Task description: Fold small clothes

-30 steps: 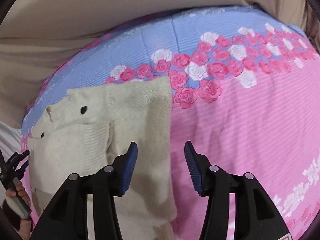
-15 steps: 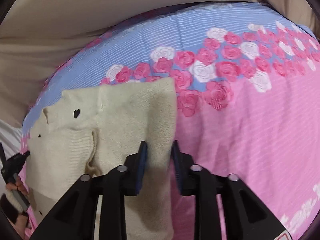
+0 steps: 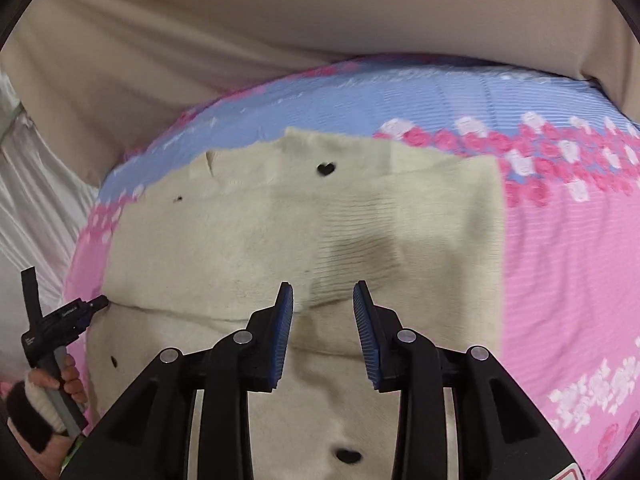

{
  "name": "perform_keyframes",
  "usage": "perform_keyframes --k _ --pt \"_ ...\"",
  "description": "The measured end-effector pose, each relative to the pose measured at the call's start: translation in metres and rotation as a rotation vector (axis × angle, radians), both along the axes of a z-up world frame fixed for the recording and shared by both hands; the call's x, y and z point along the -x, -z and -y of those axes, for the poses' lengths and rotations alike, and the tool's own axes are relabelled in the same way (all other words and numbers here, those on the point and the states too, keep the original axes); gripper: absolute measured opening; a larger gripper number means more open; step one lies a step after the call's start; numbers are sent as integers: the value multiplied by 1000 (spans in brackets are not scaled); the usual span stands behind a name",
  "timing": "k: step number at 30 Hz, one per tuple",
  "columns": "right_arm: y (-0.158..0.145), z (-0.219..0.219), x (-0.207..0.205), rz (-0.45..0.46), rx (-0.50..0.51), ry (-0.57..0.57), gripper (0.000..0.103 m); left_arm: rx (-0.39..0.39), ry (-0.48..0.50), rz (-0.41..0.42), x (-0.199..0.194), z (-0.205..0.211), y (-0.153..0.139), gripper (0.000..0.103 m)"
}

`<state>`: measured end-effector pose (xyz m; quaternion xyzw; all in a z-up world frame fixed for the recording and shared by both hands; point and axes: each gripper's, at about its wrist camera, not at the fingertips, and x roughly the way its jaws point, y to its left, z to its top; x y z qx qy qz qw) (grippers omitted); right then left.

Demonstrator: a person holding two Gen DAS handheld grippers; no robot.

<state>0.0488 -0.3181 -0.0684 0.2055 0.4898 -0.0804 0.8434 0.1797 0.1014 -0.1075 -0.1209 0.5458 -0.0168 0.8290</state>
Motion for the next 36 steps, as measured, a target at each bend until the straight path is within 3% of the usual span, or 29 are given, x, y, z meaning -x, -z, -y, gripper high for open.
perform_keyframes --k 2,7,10,13,16,22,26,30,33,35,36 --pt "33 1 -8 -129 43 23 31 -40 13 20 3 1 1 41" --pt "12 -2 3 -45 -50 62 33 -59 -10 21 0 -8 3 41" --pt "22 -12 5 -107 33 27 40 -87 -23 37 0 -10 4 41" --pt "31 -6 13 -107 3 47 40 -104 -35 45 0 -8 5 41" --pt "33 -4 17 -101 -19 54 39 -186 9 70 3 4 7 43" --pt "-4 -17 25 -5 -37 54 41 -153 11 52 10 1 0 43" --pt "-20 -18 2 29 -57 37 41 -177 29 57 18 3 -2 43" --pt "3 -4 -25 -54 -27 119 55 -178 33 51 19 2 1 42" --pt "25 4 -29 -95 -47 161 56 -187 47 46 22 1 4 43" --pt "22 -5 -32 -99 6 114 47 -189 57 50 23 1 5 43" --pt "17 -7 -32 -93 9 99 20 -189 60 51 23 1 5 43"
